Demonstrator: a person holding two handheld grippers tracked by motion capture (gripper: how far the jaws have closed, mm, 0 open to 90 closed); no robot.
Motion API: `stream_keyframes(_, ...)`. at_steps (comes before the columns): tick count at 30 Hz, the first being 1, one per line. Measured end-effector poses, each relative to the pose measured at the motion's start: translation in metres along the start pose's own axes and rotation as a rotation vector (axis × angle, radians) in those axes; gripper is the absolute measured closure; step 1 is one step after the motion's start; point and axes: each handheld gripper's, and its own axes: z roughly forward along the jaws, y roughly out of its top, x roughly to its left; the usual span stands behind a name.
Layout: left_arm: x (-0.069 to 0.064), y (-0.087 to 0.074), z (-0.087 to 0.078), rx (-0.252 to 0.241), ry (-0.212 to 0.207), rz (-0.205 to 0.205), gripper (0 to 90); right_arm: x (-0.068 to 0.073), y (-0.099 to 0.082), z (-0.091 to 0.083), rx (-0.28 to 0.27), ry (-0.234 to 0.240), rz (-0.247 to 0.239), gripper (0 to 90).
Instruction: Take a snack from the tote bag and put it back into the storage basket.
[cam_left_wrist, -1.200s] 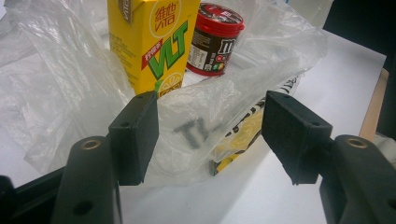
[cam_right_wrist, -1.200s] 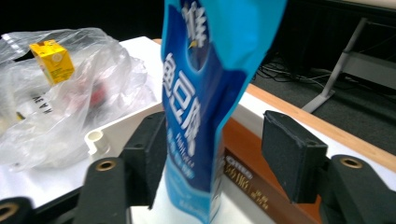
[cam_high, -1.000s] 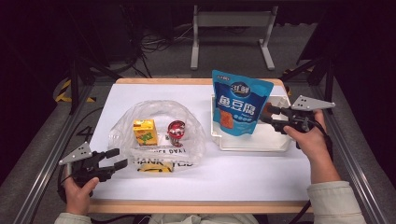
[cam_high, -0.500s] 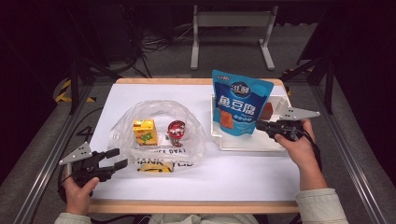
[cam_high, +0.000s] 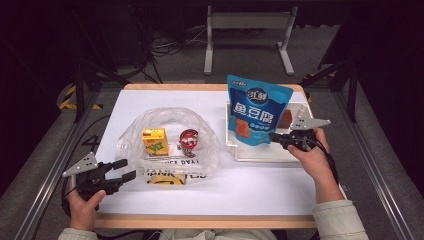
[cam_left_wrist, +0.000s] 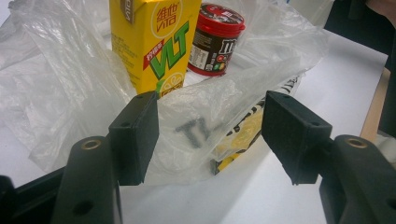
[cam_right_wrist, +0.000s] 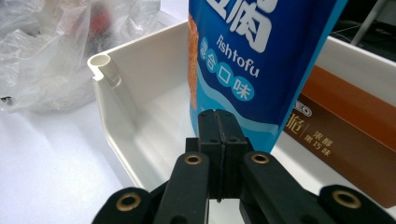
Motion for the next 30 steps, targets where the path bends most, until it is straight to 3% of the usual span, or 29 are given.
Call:
stream_keyframes(8, 0.0, 0.0, 0.0, 0.002, 0.0, -0.002, 37.4, -0.001, -0.003, 0.012, 0.051, -0.01, -0.003, 90.0)
stream_keyframes(18, 0.0, 0.0, 0.0, 0.005, 0.0, -0.001, 37.4, -0.007, -0.012, 0.026, 0.094, -0.058, 0.017, 90.0)
stream_keyframes(30, -0.001, 0.0, 0.0, 0.005, -0.001, -0.005, 37.4, -0.011, -0.016, 0.032, 0.096, -0.113, 0.031, 90.0)
